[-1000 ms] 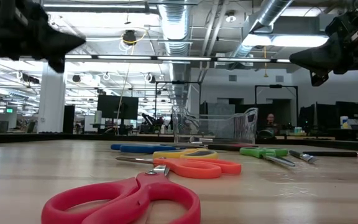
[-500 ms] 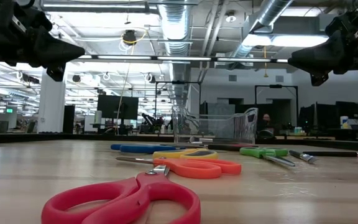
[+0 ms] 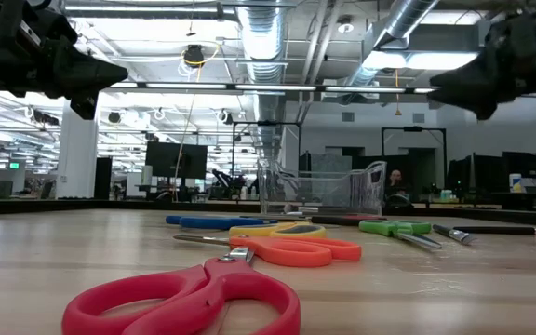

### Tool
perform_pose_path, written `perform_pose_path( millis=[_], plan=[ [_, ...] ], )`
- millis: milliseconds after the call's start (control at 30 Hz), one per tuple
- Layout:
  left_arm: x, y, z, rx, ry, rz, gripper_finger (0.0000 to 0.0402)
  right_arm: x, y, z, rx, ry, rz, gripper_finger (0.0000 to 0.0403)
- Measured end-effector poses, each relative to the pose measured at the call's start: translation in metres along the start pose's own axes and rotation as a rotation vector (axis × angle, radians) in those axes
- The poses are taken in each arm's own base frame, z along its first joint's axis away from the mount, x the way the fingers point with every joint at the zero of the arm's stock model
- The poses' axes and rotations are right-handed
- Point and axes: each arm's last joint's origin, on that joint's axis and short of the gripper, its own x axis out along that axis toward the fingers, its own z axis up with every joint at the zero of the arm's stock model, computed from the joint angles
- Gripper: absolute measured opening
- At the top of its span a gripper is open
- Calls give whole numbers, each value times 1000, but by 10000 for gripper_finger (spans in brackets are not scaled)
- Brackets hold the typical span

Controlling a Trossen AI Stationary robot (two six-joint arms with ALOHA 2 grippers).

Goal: Pick & Place Paint Supplies
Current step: Put the eyeshadow brush into the transparent bin

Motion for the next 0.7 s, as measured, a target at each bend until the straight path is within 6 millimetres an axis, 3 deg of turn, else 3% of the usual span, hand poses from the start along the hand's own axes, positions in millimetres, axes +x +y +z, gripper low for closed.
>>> perform_pose_path(
  millis=[167,333,567,700],
  plan=[
    [0,0,1,0,-5,-3,0,2,3,27,-42,75,-83,209],
    [0,0,1,0,-6,-3,0,18,12,56,-100,171,-154,208],
    [0,0,1,0,-5,-6,0,64,24,81,-175,377,-198,209],
    [0,0,1,0,-5,-6,0,99,27,83,-188,533,-152,210]
  ],
)
